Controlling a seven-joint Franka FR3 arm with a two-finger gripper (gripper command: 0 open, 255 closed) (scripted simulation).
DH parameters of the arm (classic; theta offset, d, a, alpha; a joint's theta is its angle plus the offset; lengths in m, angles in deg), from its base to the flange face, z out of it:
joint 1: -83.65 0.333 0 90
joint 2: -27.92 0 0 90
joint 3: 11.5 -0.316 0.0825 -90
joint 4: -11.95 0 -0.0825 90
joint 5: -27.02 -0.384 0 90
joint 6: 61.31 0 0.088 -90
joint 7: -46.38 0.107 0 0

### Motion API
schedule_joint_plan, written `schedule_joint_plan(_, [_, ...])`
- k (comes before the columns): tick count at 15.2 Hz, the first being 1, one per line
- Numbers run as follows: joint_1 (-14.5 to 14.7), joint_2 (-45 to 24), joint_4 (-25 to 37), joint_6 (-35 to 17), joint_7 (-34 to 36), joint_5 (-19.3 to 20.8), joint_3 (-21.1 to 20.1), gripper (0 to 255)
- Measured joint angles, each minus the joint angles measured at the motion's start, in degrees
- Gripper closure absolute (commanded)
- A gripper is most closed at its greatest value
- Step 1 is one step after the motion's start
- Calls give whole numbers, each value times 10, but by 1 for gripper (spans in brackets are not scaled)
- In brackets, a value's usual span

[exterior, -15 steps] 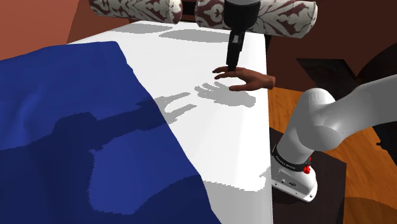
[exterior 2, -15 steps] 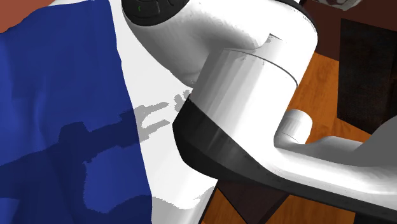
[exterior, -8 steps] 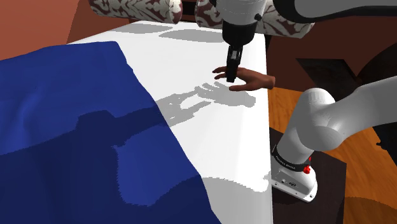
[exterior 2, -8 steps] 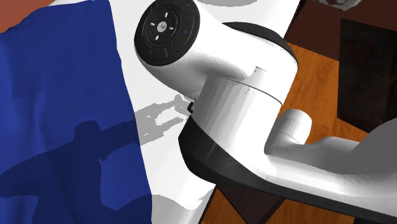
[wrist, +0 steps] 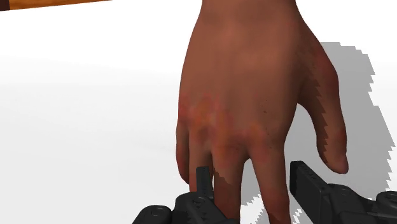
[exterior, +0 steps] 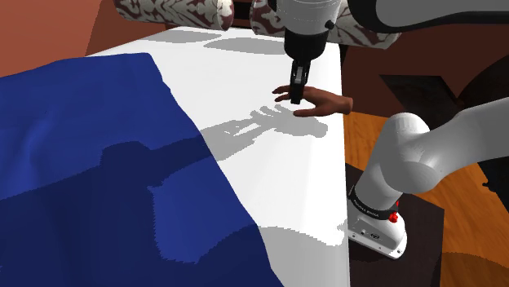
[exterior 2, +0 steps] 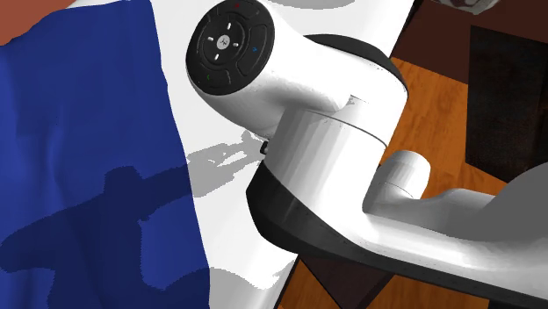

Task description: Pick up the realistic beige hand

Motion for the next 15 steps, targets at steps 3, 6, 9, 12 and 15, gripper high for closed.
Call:
schedule_joint_plan(3, [0, 1, 0, 0, 0, 0, 0, 255])
schedule_joint_plan(6, [-2, -4, 17, 13, -4, 1, 1, 255])
schedule_joint_plan(9, [-5, -10, 45, 34, -11, 6, 4, 255])
schedule_joint_plan(12, [-9, -20, 72, 50, -15, 8, 4, 255])
schedule_joint_plan(15, [-13, -29, 103, 71, -22, 12, 6, 255])
